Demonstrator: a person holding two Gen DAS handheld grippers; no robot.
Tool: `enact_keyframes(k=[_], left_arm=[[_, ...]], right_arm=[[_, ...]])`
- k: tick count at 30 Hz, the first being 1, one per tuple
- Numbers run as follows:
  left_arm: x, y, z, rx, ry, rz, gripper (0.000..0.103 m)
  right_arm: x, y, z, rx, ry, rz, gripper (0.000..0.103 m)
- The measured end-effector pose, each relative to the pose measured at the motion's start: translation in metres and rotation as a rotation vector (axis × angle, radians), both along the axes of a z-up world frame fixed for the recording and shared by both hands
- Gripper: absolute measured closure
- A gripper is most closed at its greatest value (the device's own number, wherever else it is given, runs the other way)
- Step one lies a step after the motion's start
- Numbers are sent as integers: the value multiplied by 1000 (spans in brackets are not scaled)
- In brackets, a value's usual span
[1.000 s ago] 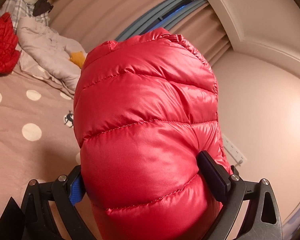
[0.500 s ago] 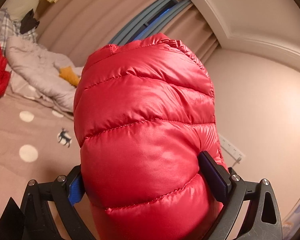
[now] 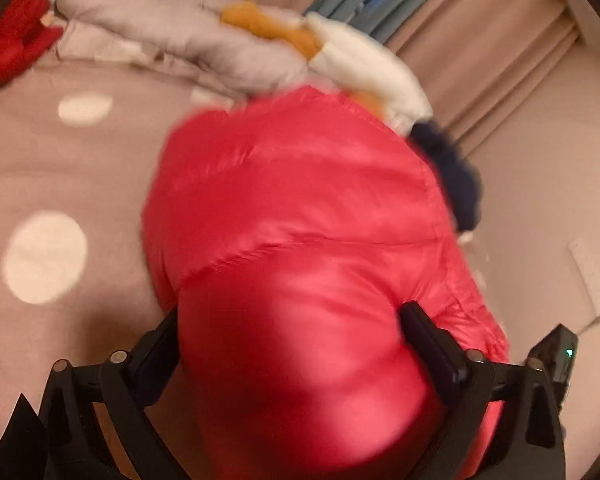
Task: Fold large clothes
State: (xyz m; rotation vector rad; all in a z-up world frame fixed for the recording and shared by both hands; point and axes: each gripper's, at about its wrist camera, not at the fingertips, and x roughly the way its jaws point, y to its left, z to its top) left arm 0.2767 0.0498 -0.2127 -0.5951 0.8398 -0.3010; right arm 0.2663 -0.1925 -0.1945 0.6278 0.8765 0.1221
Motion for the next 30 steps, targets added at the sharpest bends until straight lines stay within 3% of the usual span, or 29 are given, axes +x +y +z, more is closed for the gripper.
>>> enact_keyframes(k=[1, 3, 5, 7, 8, 12, 14, 17, 21, 26, 30], left_arm=[[0, 2, -2, -16, -12, -3, 0], [-1, 1, 3, 13, 8, 13, 0], [-7, -5, 11, 85, -8, 34, 0], [-13, -10, 16, 151, -36, 55, 0], [-14, -10, 17, 163, -31, 62, 0], [-22, -8, 30, 158, 44, 98, 0], [-36, -5, 45, 196, 60, 158, 0], [-64, -6, 76, 271, -28, 222, 0], [-106, -4, 120, 377, -155, 296, 0], [-158, 0, 160, 427, -280, 420, 0], [-196, -7, 178, 434, -391, 414, 0]], right_arm=[[2, -3, -19, -9, 44, -21, 54], [1, -6, -31, -35, -11, -23, 46], [-3, -2, -20, -181, -9, -55, 29], [-8, 3, -12, -293, -19, -91, 20], [-12, 5, -10, -335, -17, -110, 17], [-20, -1, -2, -291, 26, -125, 16], [-25, -5, 12, -311, 17, -131, 16], [-44, -13, 40, -338, -35, -172, 14], [-83, -13, 85, -305, -156, -129, 9], [-140, -6, 137, -368, -290, -116, 1], [-176, 0, 157, -387, -372, -77, 0]])
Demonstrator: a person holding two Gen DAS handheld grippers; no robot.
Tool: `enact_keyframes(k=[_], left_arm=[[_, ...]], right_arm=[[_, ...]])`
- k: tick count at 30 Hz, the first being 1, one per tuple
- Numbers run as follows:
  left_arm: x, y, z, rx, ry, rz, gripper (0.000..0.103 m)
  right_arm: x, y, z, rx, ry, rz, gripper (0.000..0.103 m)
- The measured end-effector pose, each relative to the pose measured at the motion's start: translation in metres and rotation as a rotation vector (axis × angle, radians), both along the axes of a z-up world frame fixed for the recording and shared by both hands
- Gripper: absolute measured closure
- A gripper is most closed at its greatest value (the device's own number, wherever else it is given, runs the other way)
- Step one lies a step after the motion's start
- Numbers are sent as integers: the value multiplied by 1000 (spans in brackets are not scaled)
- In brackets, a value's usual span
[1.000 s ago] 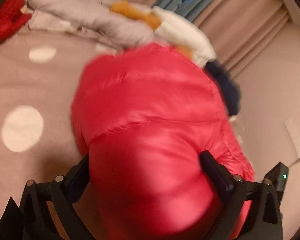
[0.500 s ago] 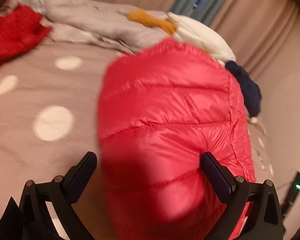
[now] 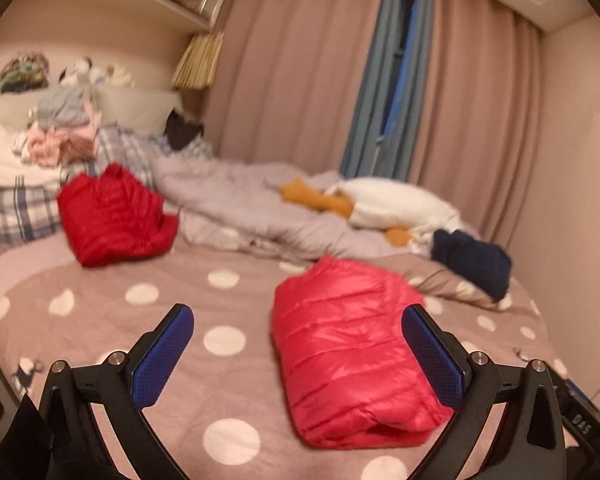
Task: Fold large clothes
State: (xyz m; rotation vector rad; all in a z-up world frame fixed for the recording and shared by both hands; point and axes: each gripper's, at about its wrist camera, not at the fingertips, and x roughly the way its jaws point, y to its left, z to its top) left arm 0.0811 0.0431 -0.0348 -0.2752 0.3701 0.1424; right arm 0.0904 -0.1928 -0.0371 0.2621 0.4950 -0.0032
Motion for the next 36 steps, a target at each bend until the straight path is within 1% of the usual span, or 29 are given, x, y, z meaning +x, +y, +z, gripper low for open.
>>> enact_keyframes(k=[2, 3, 6, 8, 10, 13, 15, 17, 19, 22, 27, 30, 33, 36], left_arm=[[-11, -8, 7, 44, -32, -17, 0], [-10, -14, 8, 74, -36, -27, 0], [-16, -22, 11, 126, -23, -26, 0], [-19, -21, 12, 110, -44, -20, 0], [-22, -17, 11, 61, -63, -22, 0], [-23, -11, 10, -21, -65, -46, 0], [-22, -9, 9, -48, -68, -60, 0], [-20, -12, 9, -26, -54, -49, 0], [-18, -17, 8, 28, -38, -21, 0], [-16, -22, 8, 73, -37, -1, 0], [-16, -26, 6, 73, -11, -25, 0], [-16, -30, 7, 86, -17, -33, 0], [-17, -34, 7, 81, -13, -39, 0], [-18, -36, 8, 84, -12, -68, 0]], right_arm=[[-10, 3, 4, -17, -13, 28, 0], [-13, 4, 4, -26, -15, 38, 0], [-14, 5, 3, -31, -23, 37, 0], [-16, 6, 3, -36, -20, 32, 0], [-18, 8, 4, -50, -19, 31, 0], [-24, 9, 6, -69, -25, 17, 0], [-26, 7, 7, -71, -32, 1, 0], [-25, 4, 6, -64, -24, -9, 0], [-24, 1, 5, -51, -14, -12, 0], [-22, -2, 4, -41, 0, -25, 0], [-22, -4, 3, -46, 7, -35, 0], [-23, -4, 3, -49, 9, -37, 0], [-22, -4, 3, -49, 9, -38, 0], [-23, -5, 3, -50, 17, -40, 0]])
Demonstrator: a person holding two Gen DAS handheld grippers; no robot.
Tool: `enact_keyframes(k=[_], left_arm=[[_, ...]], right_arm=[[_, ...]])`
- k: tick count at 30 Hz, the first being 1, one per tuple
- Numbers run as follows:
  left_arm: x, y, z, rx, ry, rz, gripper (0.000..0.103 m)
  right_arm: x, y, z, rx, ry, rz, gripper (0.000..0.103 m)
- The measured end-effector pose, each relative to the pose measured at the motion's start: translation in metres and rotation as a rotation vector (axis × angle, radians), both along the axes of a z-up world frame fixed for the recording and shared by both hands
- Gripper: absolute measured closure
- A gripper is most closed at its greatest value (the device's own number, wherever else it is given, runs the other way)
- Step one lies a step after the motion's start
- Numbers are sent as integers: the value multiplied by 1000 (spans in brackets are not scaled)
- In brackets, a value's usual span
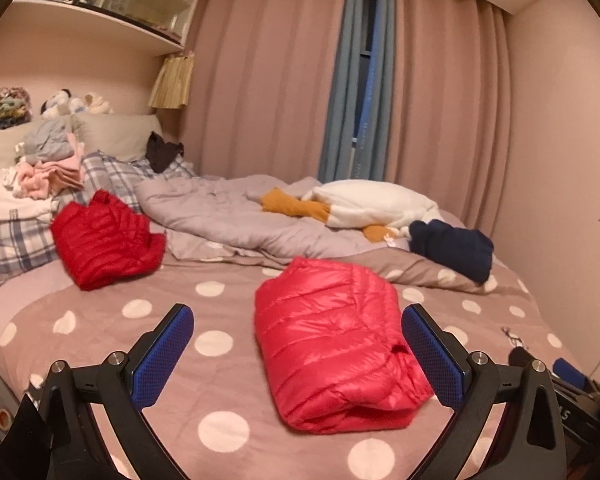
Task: Fold large clothes
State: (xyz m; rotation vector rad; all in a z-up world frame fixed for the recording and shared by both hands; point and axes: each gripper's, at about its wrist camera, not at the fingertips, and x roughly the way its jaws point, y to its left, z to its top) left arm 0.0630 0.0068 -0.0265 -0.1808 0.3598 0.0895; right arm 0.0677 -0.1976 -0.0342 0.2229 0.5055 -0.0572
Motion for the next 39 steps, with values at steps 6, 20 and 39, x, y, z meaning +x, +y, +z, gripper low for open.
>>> enact_keyframes(k=[6, 20, 39], left_arm=[[-2, -1, 3, 9, -2, 7, 0], [5, 11, 2, -69, 40, 10, 0], [5, 10, 2, -82, 51, -13, 0]], right_arm=[[-1, -3, 0, -1, 11, -18, 0], [2, -6, -2, -9, 28, -37, 0], [4, -5, -3, -32, 27, -32, 0]])
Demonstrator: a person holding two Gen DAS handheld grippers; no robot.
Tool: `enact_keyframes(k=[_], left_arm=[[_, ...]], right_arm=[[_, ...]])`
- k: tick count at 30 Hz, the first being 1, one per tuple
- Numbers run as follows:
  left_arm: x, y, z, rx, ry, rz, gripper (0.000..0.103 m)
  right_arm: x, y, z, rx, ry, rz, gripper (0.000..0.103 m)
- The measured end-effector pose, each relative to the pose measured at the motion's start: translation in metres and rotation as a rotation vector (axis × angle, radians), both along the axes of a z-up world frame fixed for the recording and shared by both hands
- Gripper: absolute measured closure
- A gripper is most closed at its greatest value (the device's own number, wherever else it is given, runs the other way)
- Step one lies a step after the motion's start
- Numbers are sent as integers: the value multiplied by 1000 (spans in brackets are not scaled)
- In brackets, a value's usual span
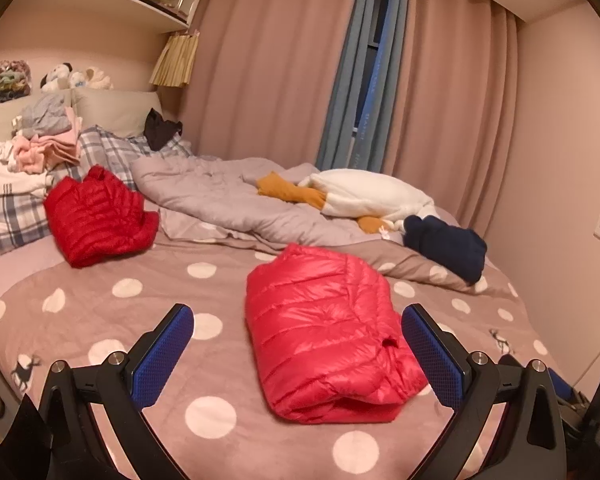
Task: Fold large clothes
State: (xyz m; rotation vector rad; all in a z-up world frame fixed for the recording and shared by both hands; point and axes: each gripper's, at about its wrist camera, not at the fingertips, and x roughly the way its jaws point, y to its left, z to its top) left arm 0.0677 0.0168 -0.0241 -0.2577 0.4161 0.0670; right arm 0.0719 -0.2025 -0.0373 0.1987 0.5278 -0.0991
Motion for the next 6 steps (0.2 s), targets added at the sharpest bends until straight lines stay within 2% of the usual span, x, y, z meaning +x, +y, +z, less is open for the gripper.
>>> enact_keyframes(k=[4, 6], left_arm=[[0, -2, -1, 2, -3, -1, 0], [0, -2, 0, 18, -10, 33, 0]], right_arm=[[0, 0, 0, -1, 2, -4, 0], [0, 0, 0, -1, 3, -4, 0]])
